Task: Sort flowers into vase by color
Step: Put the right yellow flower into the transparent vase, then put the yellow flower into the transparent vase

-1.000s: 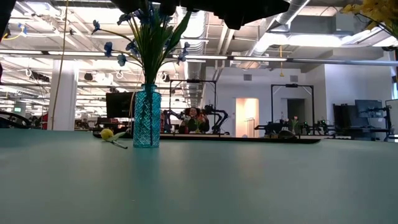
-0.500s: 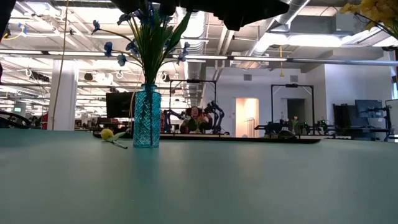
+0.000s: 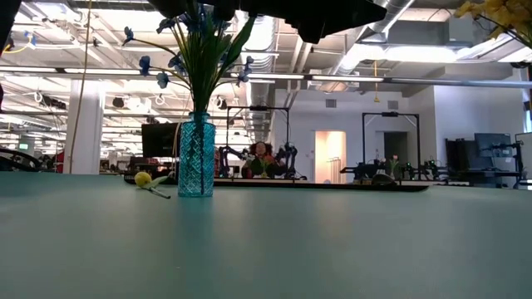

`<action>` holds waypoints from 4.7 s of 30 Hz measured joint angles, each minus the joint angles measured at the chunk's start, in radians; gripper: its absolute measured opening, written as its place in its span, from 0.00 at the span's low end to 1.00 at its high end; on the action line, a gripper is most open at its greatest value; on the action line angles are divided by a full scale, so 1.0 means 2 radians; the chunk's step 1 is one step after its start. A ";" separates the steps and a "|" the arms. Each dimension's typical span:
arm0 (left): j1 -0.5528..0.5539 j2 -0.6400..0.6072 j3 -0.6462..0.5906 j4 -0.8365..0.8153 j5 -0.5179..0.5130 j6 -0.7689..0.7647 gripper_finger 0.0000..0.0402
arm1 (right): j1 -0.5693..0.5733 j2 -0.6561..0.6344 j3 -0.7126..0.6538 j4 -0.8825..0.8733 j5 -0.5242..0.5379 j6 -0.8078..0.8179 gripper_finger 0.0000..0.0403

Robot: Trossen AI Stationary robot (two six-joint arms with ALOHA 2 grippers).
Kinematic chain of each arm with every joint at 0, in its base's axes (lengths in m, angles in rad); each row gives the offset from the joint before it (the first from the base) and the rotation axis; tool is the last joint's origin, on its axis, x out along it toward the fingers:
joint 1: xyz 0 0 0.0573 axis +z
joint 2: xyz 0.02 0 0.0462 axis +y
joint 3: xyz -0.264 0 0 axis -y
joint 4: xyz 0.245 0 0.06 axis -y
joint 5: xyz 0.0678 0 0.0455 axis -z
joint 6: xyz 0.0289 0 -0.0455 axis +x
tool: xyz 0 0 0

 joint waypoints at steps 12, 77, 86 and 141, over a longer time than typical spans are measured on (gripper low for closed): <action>0.000 0.000 0.000 0.000 0.000 0.000 0.56 | 0.000 0.000 -0.036 0.000 0.006 0.019 0.08; 0.005 0.000 0.000 -0.009 0.000 0.002 0.56 | -0.106 -0.001 0.131 0.001 -0.277 -0.058 0.36; -0.016 -0.007 0.000 -0.026 -0.034 0.011 0.56 | -0.119 -0.001 0.204 0.001 -0.196 -0.146 0.32; 0.546 -0.214 0.107 -0.762 0.058 -0.550 0.56 | -0.236 -0.039 0.246 0.001 0.019 -0.410 0.29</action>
